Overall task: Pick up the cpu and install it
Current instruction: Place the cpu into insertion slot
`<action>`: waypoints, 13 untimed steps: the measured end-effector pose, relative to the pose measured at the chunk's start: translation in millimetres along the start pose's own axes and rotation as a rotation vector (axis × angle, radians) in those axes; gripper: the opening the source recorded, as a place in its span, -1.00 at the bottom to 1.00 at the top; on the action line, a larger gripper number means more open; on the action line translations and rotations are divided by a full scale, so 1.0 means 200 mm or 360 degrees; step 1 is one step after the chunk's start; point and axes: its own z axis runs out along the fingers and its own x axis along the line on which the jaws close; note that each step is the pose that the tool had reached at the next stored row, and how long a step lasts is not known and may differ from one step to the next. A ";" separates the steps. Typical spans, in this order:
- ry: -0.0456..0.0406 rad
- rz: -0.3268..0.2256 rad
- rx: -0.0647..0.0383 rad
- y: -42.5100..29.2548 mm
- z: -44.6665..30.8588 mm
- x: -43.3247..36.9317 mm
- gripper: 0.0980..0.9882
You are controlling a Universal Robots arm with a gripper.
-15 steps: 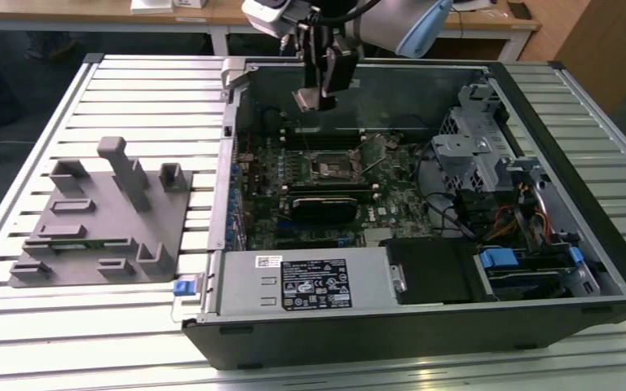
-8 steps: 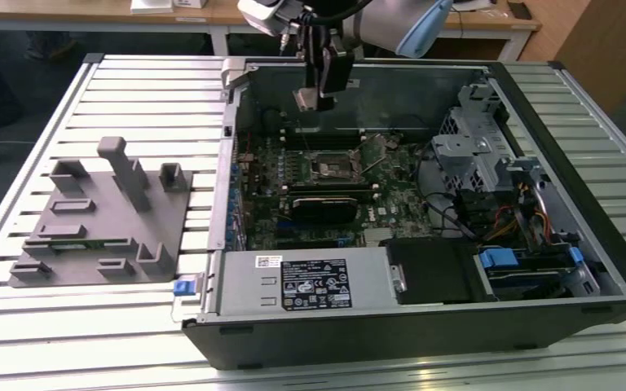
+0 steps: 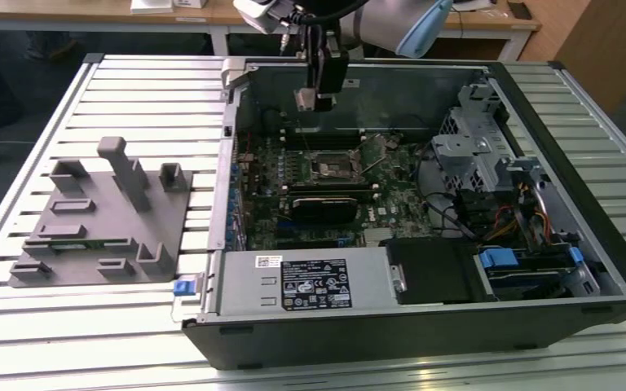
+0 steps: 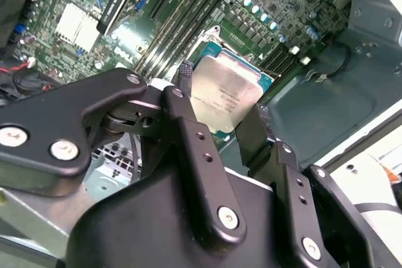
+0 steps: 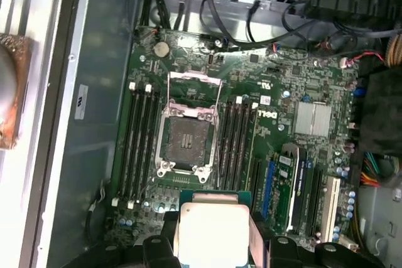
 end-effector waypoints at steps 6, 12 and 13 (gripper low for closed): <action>-0.0003 0.0015 -0.0001 0.001 0.008 0.001 -0.03; -0.0006 0.0014 -0.0001 0.001 0.027 0.001 -0.03; -0.0007 0.0014 -0.0001 0.001 0.027 0.000 -0.03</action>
